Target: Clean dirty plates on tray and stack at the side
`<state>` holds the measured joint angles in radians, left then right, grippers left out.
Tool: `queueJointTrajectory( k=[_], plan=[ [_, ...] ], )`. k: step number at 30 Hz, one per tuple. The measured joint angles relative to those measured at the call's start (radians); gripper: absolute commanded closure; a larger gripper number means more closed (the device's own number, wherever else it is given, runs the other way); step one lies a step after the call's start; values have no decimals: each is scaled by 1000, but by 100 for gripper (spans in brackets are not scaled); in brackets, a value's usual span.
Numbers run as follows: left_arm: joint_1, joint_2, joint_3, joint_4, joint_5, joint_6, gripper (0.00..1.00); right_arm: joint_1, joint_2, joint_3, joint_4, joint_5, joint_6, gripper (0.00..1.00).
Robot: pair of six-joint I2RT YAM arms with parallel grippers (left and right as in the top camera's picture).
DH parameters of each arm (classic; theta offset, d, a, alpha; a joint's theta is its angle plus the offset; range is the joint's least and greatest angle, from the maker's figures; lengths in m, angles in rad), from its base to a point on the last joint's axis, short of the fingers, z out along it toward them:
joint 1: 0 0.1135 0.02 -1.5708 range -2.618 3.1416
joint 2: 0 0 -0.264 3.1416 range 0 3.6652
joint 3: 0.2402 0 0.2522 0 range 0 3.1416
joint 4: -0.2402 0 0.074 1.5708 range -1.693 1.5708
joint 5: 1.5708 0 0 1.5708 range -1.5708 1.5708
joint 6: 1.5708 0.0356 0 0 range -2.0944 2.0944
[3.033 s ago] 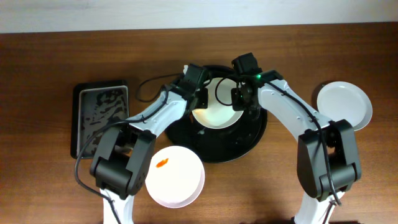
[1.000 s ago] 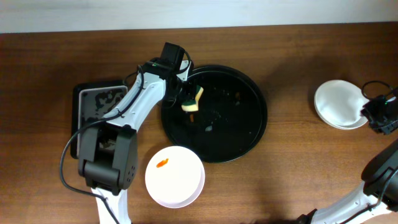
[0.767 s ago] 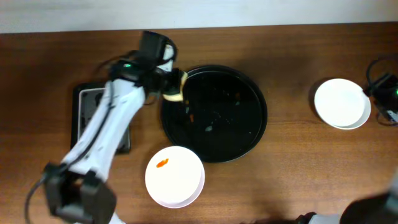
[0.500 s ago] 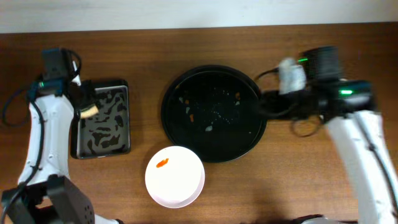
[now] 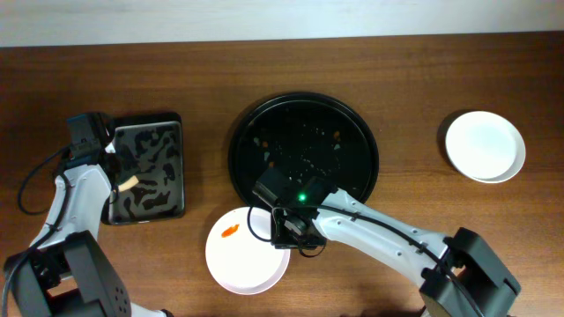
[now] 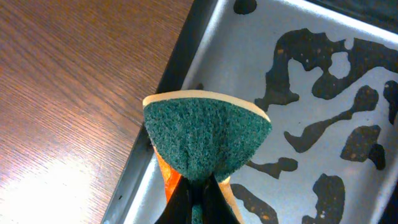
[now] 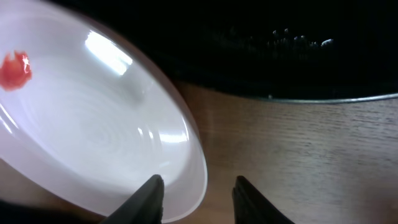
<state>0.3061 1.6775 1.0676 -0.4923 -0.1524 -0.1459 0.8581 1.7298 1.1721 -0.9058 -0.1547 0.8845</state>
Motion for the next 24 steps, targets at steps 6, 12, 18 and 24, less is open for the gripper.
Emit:
queueJointTrajectory(
  k=[6,12,18,24],
  plan=[
    [0,0,0,0,6,0,100,-65,102,-2,18,-66,28,96],
    [0,0,0,2,6,0,100,-182,87,43,-32,18,-113,96],
    [0,0,0,0,6,0,100,-420,81,143,55,80,-659,96],
    [0,0,0,-2,6,0,100,-489,81,146,238,116,-1045,39]
  ],
)
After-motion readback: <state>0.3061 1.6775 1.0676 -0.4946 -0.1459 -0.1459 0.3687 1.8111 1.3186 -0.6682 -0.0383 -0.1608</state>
